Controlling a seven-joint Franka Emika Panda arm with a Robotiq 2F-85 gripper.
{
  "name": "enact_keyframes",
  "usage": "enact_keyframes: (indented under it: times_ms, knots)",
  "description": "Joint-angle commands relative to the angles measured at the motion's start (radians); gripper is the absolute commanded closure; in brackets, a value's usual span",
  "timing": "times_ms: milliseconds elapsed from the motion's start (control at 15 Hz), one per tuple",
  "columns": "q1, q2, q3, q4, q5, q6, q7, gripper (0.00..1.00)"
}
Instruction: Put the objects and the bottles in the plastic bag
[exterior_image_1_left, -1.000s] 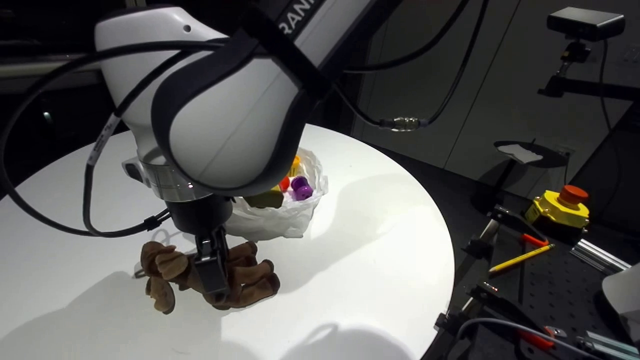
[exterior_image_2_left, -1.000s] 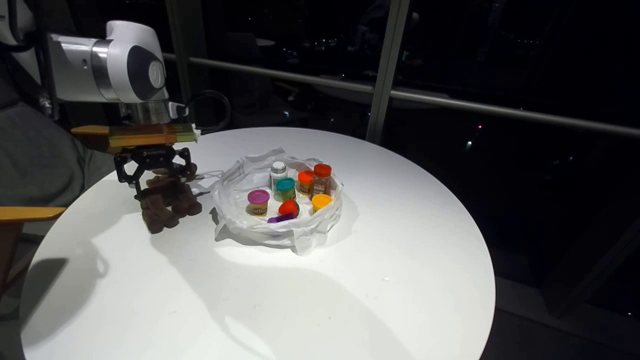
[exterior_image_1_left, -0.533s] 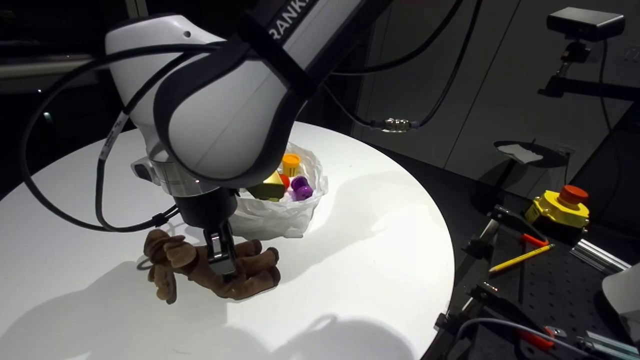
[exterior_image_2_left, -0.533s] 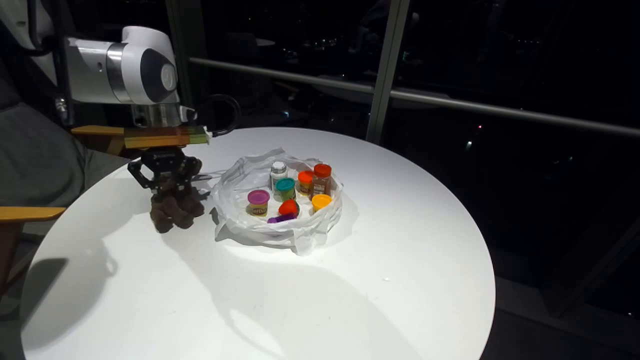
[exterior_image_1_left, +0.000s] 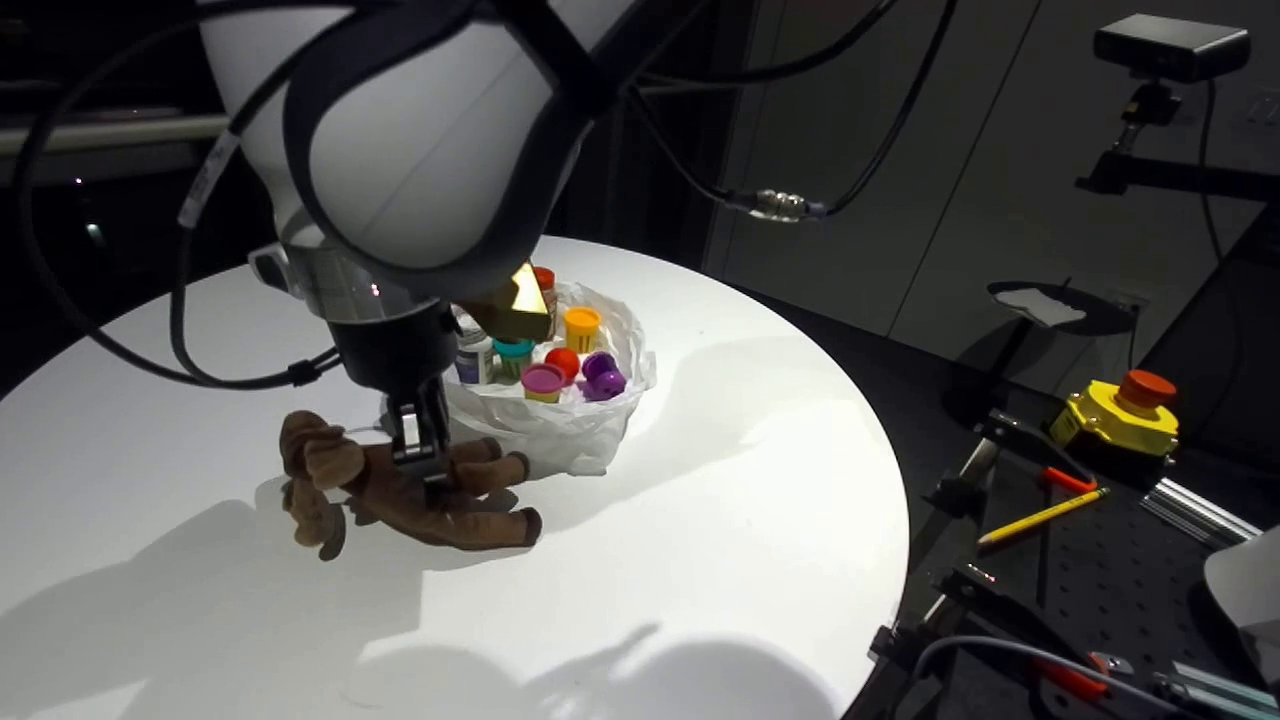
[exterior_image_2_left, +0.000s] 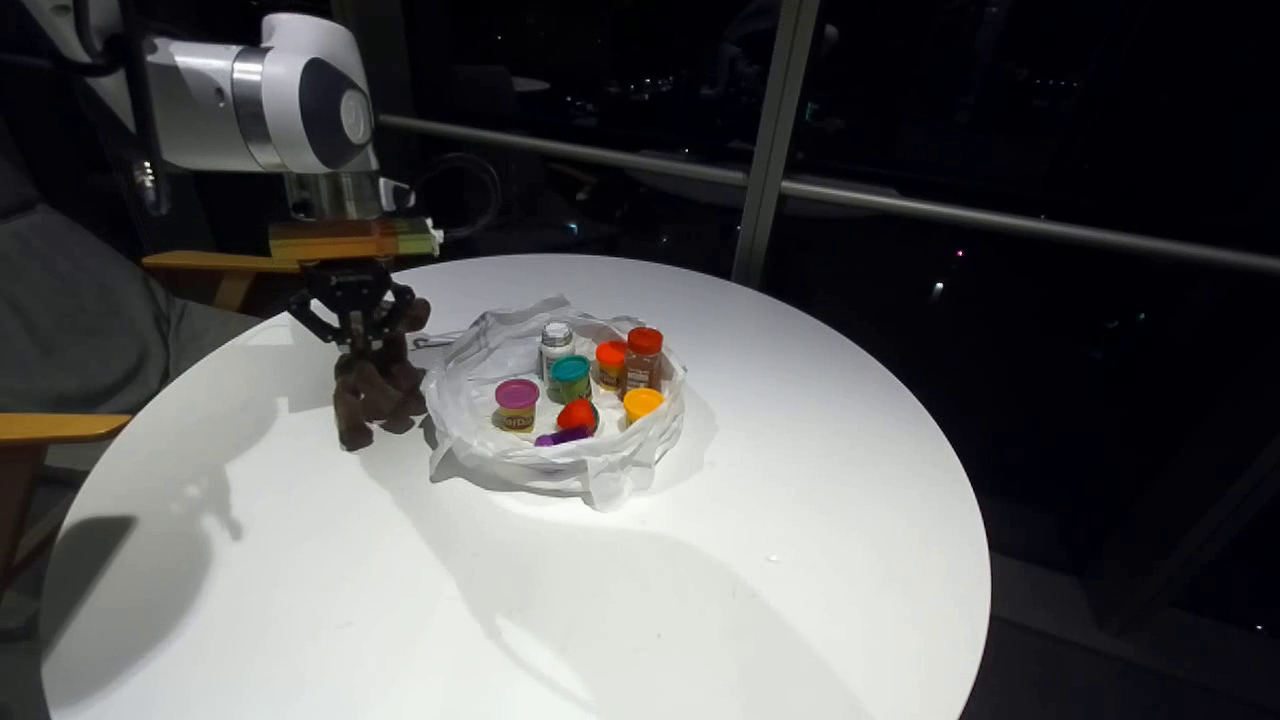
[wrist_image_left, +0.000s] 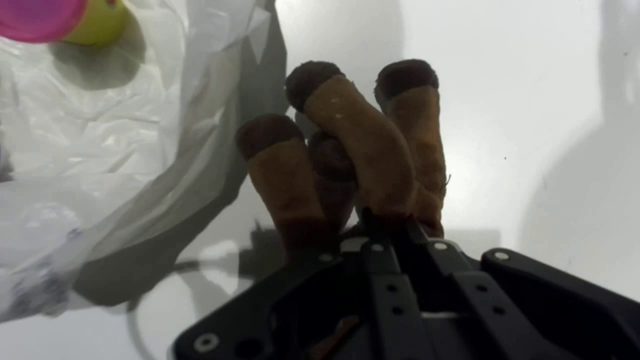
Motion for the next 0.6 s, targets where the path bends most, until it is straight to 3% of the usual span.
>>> enact_keyframes:
  times_ms: [0,267,533]
  knots:
    - [0.006,-0.162,-0.024,-0.078,-0.012,0.010,0.082,0.90]
    - [0.004,-0.314,-0.084,-0.151,-0.036,0.011,0.198,0.90]
    - [-0.011,-0.365,-0.147,-0.172,-0.089,-0.033,0.264,0.90]
